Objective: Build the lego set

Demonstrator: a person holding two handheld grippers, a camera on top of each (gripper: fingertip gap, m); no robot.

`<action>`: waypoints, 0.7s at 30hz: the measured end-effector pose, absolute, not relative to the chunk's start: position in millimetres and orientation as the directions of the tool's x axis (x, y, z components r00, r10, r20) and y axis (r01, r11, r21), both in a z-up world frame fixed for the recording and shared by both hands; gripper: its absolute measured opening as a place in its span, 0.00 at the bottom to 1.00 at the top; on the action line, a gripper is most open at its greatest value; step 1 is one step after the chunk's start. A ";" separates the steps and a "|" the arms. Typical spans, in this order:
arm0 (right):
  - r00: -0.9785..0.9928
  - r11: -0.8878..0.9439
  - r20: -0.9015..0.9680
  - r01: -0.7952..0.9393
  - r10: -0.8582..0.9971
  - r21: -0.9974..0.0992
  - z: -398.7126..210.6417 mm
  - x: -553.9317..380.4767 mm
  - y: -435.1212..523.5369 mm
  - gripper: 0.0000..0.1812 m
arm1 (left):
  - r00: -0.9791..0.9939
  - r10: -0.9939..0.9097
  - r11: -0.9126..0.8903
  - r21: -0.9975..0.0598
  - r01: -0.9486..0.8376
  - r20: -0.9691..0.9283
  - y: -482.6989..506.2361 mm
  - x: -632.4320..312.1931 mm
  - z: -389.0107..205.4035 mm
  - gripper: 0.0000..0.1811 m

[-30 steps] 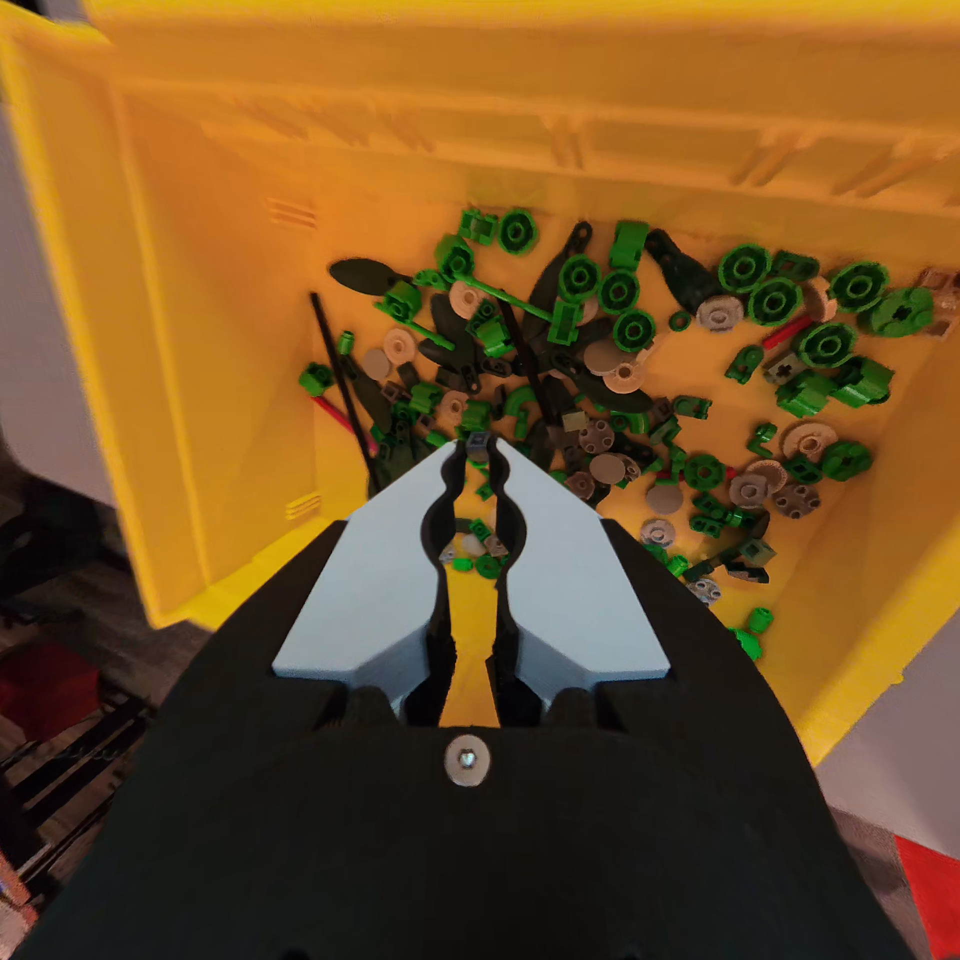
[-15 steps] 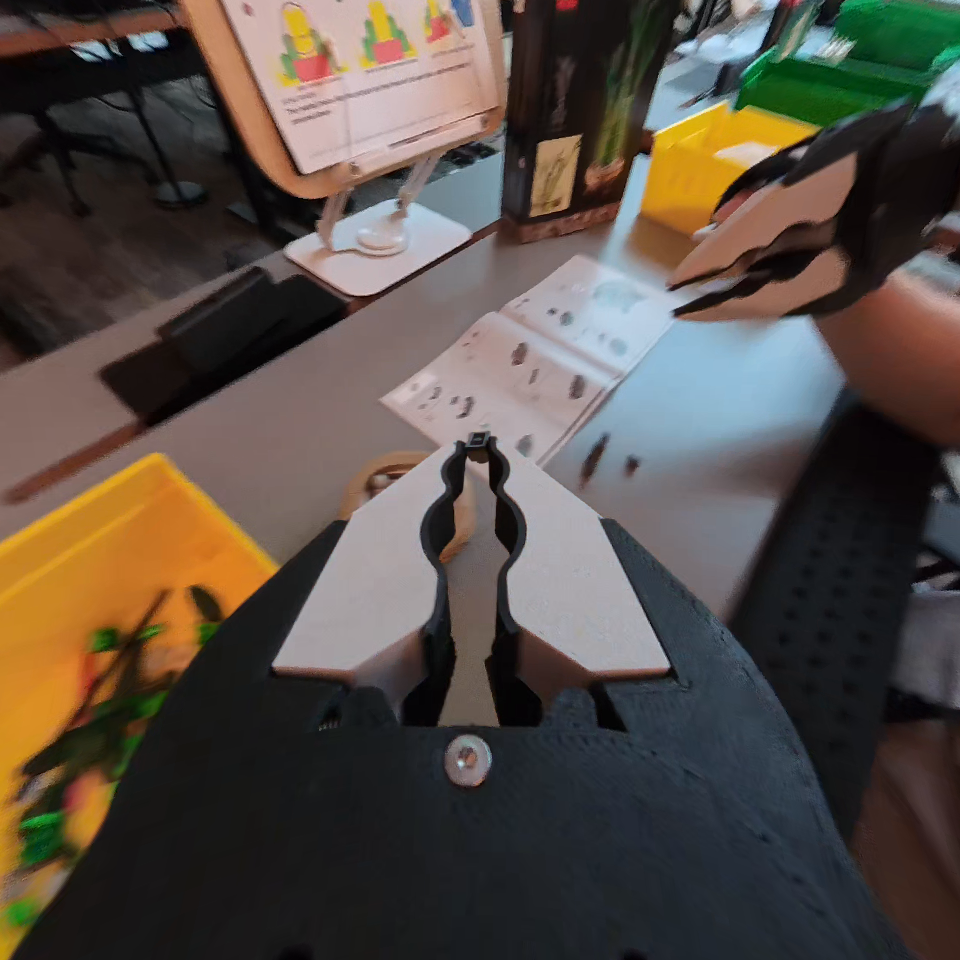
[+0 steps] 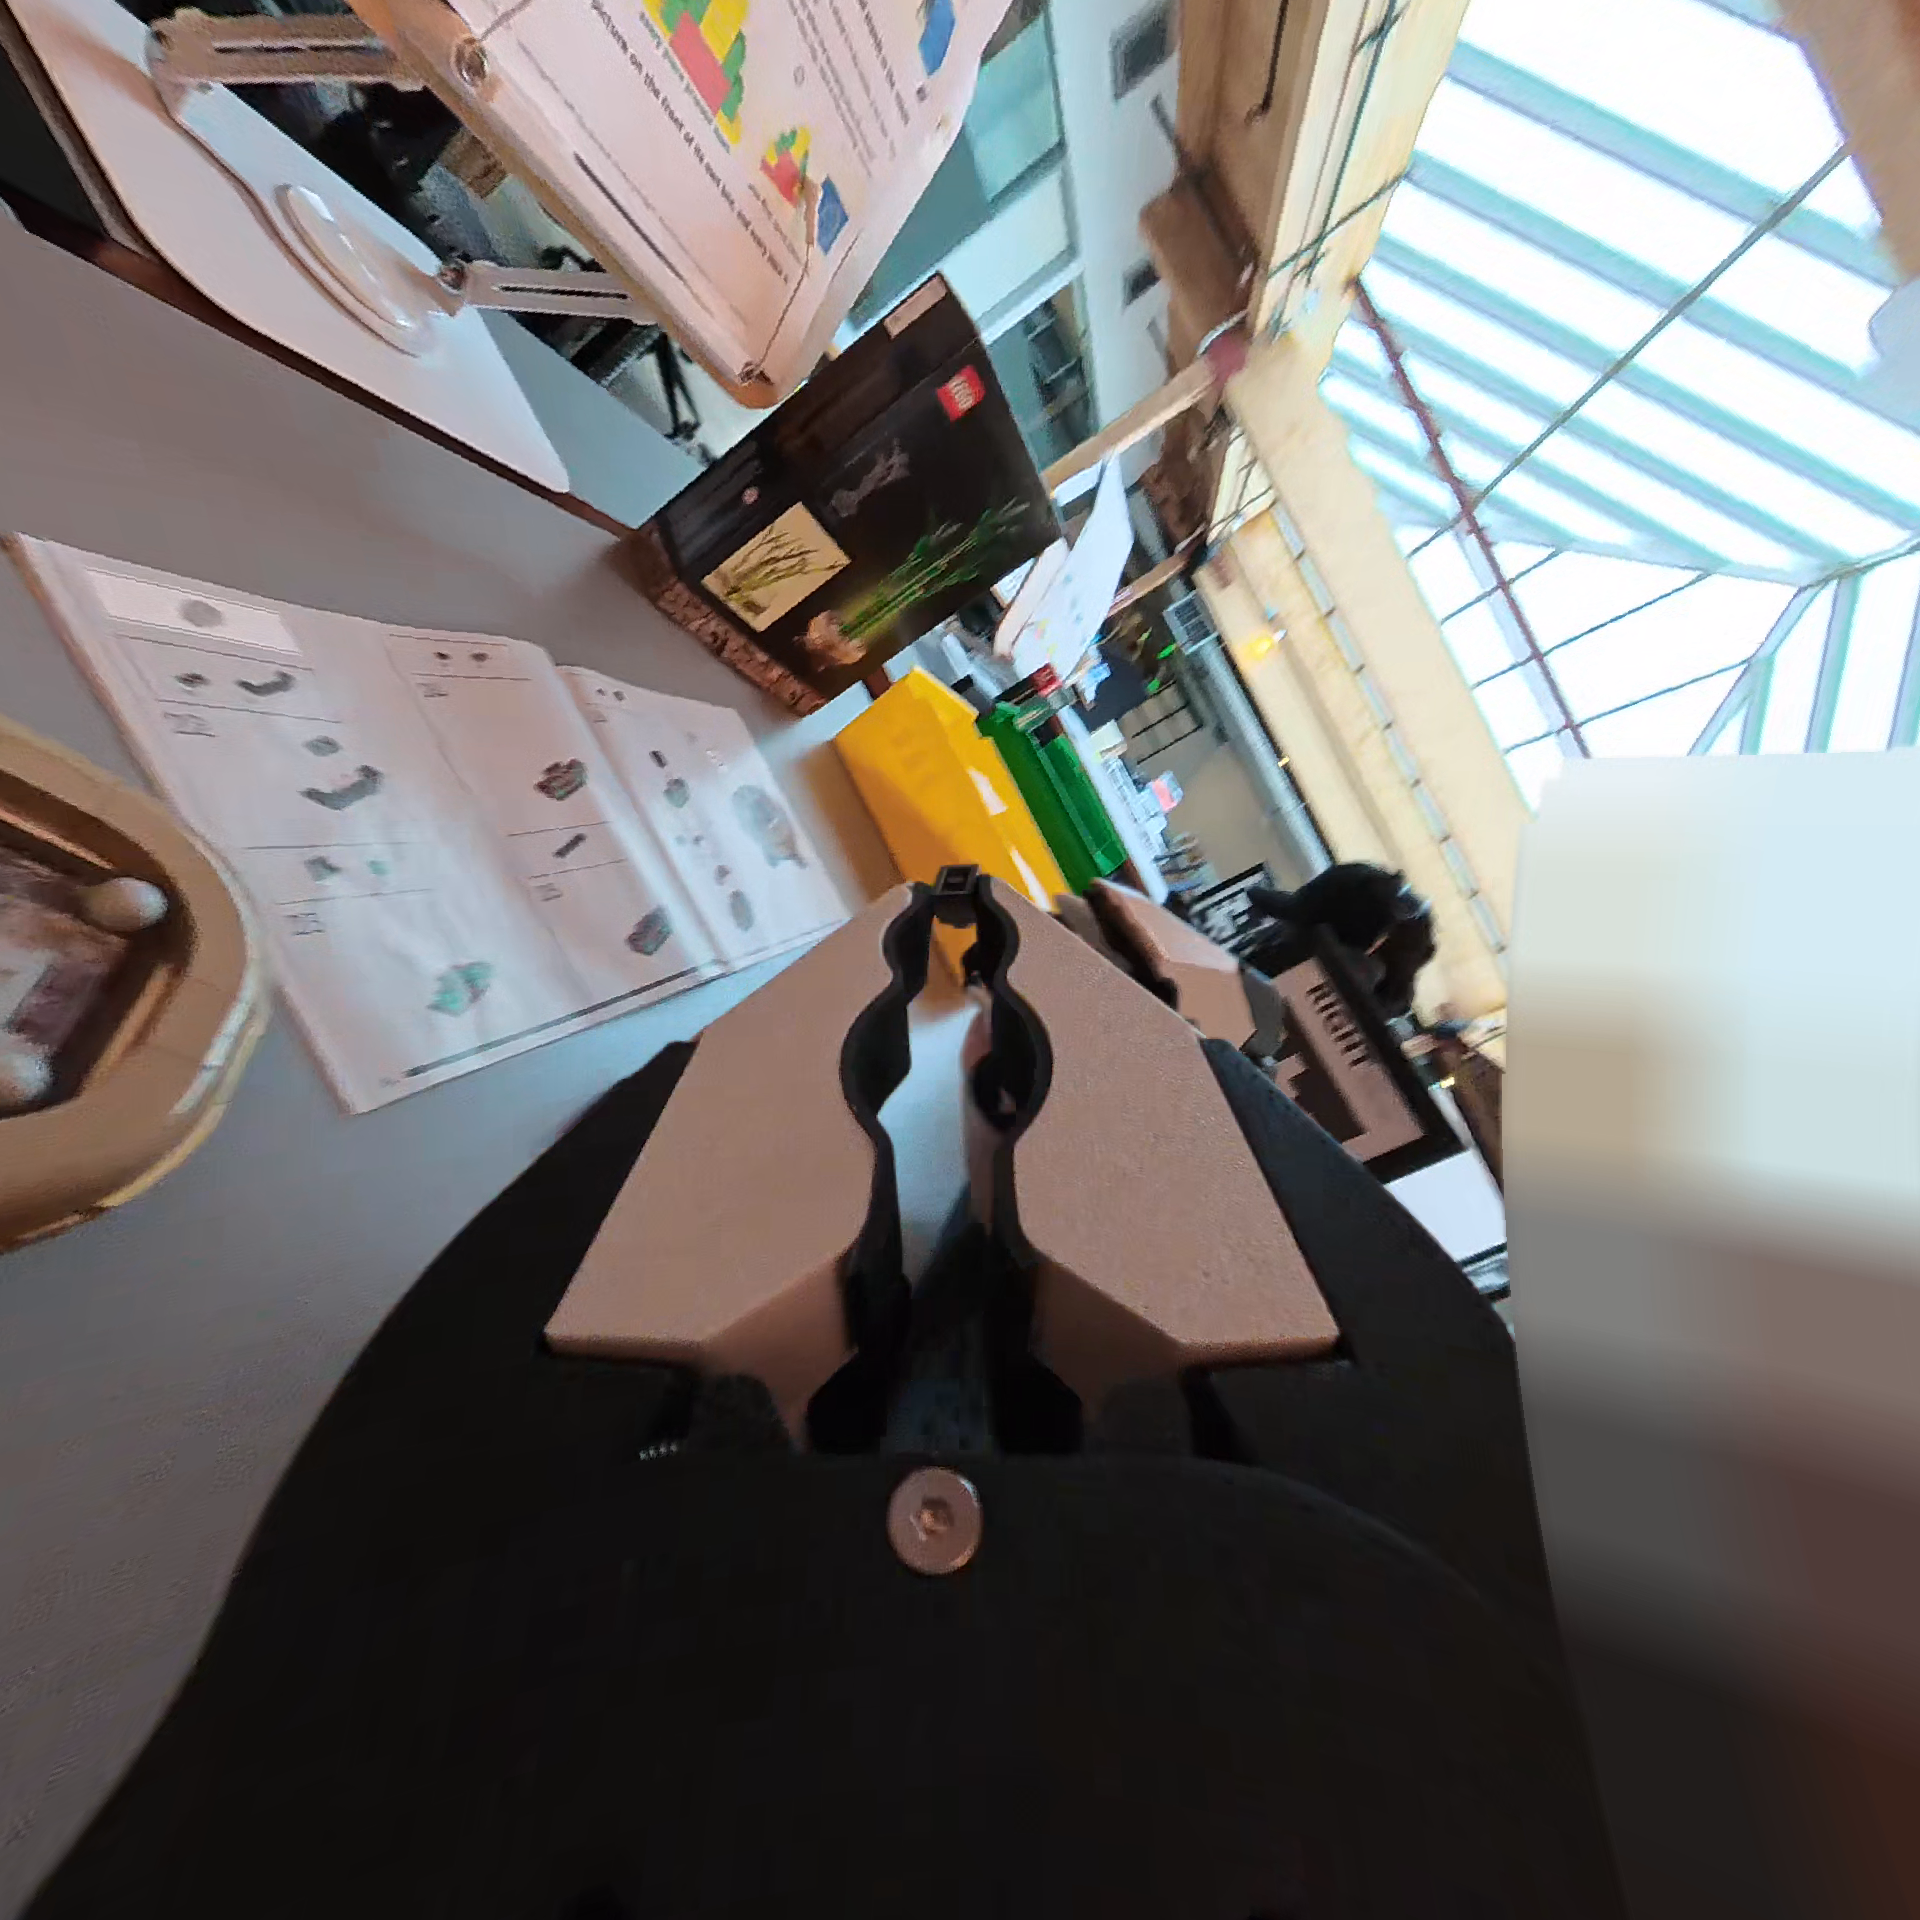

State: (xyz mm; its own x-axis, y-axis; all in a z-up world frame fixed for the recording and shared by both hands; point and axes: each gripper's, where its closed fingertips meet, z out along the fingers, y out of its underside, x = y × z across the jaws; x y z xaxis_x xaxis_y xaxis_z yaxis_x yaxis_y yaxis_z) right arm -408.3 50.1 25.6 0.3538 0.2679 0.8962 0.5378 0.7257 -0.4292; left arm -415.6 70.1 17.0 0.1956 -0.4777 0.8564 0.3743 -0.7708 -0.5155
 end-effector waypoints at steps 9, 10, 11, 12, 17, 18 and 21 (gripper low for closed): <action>0.223 0.729 0.971 0.679 -0.087 -0.091 23.9 -398.0 60.1 0.11 | 0.084 -0.337 -0.841 -0.340 0.422 0.938 65.3 -392.6 19.7 0.03; 0.211 0.726 0.973 0.683 -0.091 -0.080 22.3 -398.7 60.8 0.11 | 0.081 -0.332 -0.846 -0.334 0.414 0.940 64.8 -391.4 19.3 0.03; 0.198 0.721 0.976 0.689 -0.088 -0.074 19.7 -399.7 61.8 0.11 | 0.081 -0.326 -0.850 -0.330 0.411 0.942 65.0 -390.7 18.5 0.03; 0.183 0.724 0.979 0.686 -0.087 -0.063 16.8 -401.4 61.4 0.11 | 0.081 -0.323 -0.850 -0.327 0.413 0.943 65.5 -390.6 18.0 0.03; 0.156 0.718 0.981 0.696 -0.113 -0.028 14.1 -401.4 62.3 0.04 | 0.074 -0.302 -0.858 -0.305 0.414 0.950 66.2 -389.8 13.3 0.03; 0.151 0.718 0.982 0.695 -0.111 -0.026 13.2 -401.7 62.0 0.04 | 0.067 -0.294 -0.861 -0.295 0.415 0.953 66.2 -389.9 12.7 0.03; 0.135 0.718 0.984 0.696 -0.118 -0.009 11.2 -402.7 62.5 0.04 | 0.069 -0.283 -0.862 -0.285 0.419 0.957 66.4 -390.8 10.7 0.03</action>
State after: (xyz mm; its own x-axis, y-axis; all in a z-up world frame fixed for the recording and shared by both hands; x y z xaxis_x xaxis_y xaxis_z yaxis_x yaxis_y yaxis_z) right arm -402.7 62.5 11.2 0.1351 -0.1179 0.9838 0.6956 0.7184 -0.0094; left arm -390.8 66.4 10.7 0.0687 -0.2829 0.9567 0.4190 -0.8621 -0.2850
